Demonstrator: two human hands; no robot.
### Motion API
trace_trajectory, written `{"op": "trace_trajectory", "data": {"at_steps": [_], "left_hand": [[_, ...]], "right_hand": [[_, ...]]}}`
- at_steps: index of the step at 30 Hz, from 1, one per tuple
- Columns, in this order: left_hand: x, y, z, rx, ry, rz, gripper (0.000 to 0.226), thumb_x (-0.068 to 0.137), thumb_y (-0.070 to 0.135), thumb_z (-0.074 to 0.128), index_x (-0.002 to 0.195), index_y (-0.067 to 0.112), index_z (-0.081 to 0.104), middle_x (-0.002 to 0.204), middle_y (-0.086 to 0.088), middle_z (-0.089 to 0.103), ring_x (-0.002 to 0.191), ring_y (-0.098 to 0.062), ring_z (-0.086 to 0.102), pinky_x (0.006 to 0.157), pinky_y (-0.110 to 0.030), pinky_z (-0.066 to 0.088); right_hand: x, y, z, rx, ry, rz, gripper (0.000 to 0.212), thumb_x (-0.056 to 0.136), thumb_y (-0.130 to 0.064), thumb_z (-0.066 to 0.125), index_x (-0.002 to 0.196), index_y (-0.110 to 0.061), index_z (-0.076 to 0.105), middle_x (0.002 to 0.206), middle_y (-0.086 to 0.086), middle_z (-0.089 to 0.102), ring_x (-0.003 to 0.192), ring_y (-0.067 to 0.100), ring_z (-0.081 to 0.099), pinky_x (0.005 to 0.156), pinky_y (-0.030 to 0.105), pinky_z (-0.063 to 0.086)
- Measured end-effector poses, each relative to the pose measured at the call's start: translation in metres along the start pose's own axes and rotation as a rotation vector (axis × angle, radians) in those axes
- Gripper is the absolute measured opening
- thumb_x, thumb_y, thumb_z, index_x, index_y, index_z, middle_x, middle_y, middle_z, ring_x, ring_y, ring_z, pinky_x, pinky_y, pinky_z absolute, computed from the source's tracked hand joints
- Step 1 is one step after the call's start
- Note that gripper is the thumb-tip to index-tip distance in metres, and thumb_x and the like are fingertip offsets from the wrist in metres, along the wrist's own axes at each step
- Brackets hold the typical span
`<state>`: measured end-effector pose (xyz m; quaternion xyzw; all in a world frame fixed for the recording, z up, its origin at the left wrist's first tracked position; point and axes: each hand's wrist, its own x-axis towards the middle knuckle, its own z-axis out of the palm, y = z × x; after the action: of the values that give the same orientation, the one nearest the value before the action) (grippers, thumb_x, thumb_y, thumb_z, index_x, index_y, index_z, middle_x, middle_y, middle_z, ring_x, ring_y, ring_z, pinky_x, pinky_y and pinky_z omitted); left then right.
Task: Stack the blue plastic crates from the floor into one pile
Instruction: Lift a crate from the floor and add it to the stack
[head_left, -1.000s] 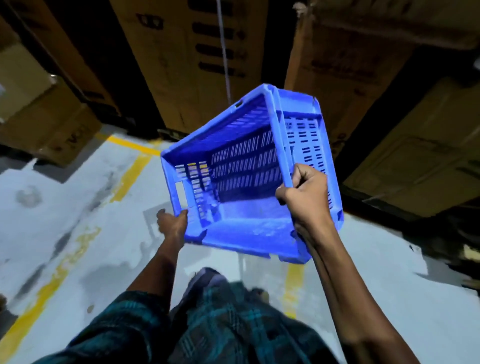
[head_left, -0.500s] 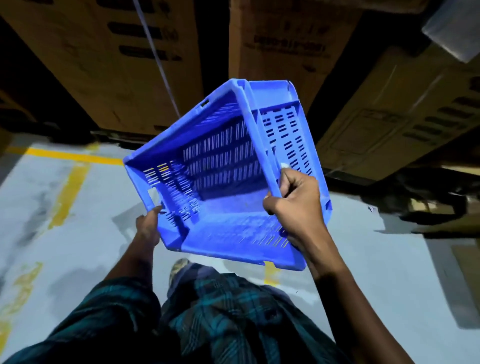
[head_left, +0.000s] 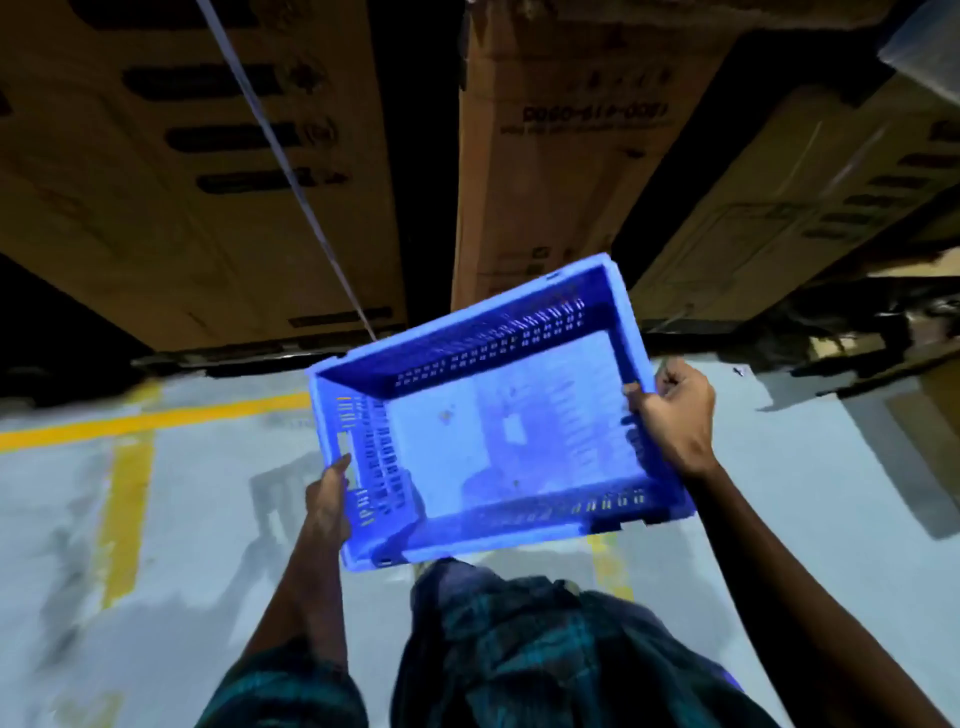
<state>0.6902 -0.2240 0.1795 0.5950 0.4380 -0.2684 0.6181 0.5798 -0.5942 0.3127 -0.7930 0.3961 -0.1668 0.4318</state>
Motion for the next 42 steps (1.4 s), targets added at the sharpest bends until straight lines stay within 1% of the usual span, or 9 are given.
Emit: {"op": "trace_trajectory", "data": {"at_steps": [2,5,7,16,25,30,35,39,42], "left_hand": [[0.017,0.019,-0.010,0.066,0.001,0.017,0.027,0.087,0.028,0.068,0.070,0.016,0.050,0.071,-0.005,0.044,0.063,-0.021,0.042,0.067,-0.036,0.041],[0.033,0.037,-0.019,0.101,0.020,0.046,0.026,0.084,0.029,0.069,0.071,0.015,0.052,0.073,-0.006,0.047,0.062,-0.021,0.046,0.064,-0.036,0.043],[0.041,0.043,-0.028,0.116,0.012,0.004,0.024,0.082,0.031,0.069,0.076,0.014,0.054,0.077,-0.008,0.048,0.066,-0.023,0.049,0.068,-0.040,0.047],[0.042,0.063,-0.021,-0.083,-0.069,-0.044,0.057,0.086,0.026,0.062,0.135,-0.001,0.053,0.117,-0.019,0.061,0.099,-0.034,0.061,0.099,-0.057,0.049],[0.072,0.076,0.018,-0.249,-0.257,-0.106,0.041,0.093,0.045,0.043,0.105,0.013,0.065,0.075,-0.006,0.074,0.061,-0.025,0.071,0.061,-0.037,0.061],[0.124,0.072,0.042,-0.283,-0.267,-0.080,0.044,0.094,0.044,0.042,0.114,0.011,0.063,0.081,-0.009,0.077,0.069,-0.027,0.074,0.066,-0.042,0.062],[0.167,0.051,0.054,-0.381,-0.235,-0.051,0.040,0.091,0.038,0.045,0.096,0.013,0.077,0.083,-0.005,0.077,0.073,-0.023,0.074,0.069,-0.037,0.062],[0.183,0.035,0.063,-0.408,-0.172,0.030,0.029,0.081,0.035,0.058,0.077,0.016,0.080,0.081,-0.003,0.077,0.077,-0.023,0.074,0.082,-0.040,0.059],[0.195,0.023,0.066,-0.165,0.089,0.153,0.025,0.086,0.023,0.059,0.095,0.002,0.070,0.097,-0.022,0.070,0.096,-0.039,0.067,0.094,-0.052,0.052]], "right_hand": [[0.003,0.007,0.021,-0.112,0.081,0.081,0.037,0.071,-0.007,0.068,0.059,-0.017,0.034,0.040,-0.008,0.044,0.031,0.003,0.045,0.031,0.017,0.037],[-0.003,0.020,0.043,-0.317,0.101,0.244,0.023,0.068,-0.013,0.065,0.069,-0.005,0.044,0.060,0.008,0.051,0.064,0.032,0.055,0.051,0.031,0.038],[-0.014,0.032,0.057,-0.342,0.067,0.302,0.019,0.070,-0.016,0.061,0.076,-0.005,0.047,0.067,0.012,0.053,0.070,0.035,0.051,0.060,0.036,0.038],[-0.011,0.040,0.091,-0.174,-0.067,0.586,0.035,0.076,-0.017,0.067,0.102,0.004,0.058,0.090,0.016,0.060,0.076,0.027,0.057,0.053,0.026,0.038],[0.058,0.068,0.126,-0.156,-0.155,0.597,0.027,0.078,-0.017,0.065,0.096,0.003,0.069,0.087,0.020,0.069,0.077,0.031,0.064,0.065,0.033,0.048],[0.108,0.110,0.163,-0.178,-0.186,0.626,0.021,0.076,-0.018,0.064,0.085,0.000,0.072,0.088,0.024,0.071,0.085,0.037,0.067,0.080,0.046,0.057],[0.127,0.155,0.198,-0.174,-0.182,0.643,0.021,0.074,-0.020,0.061,0.073,0.000,0.067,0.070,0.014,0.058,0.069,0.026,0.054,0.065,0.036,0.046],[0.128,0.179,0.216,-0.251,-0.171,0.572,0.042,0.059,-0.030,0.048,0.082,-0.001,0.068,0.072,0.016,0.061,0.073,0.031,0.060,0.066,0.029,0.040],[0.123,0.190,0.213,-0.288,-0.211,0.535,0.056,0.063,-0.034,0.048,0.108,-0.003,0.059,0.090,0.010,0.063,0.084,0.026,0.054,0.077,0.027,0.039]]}}
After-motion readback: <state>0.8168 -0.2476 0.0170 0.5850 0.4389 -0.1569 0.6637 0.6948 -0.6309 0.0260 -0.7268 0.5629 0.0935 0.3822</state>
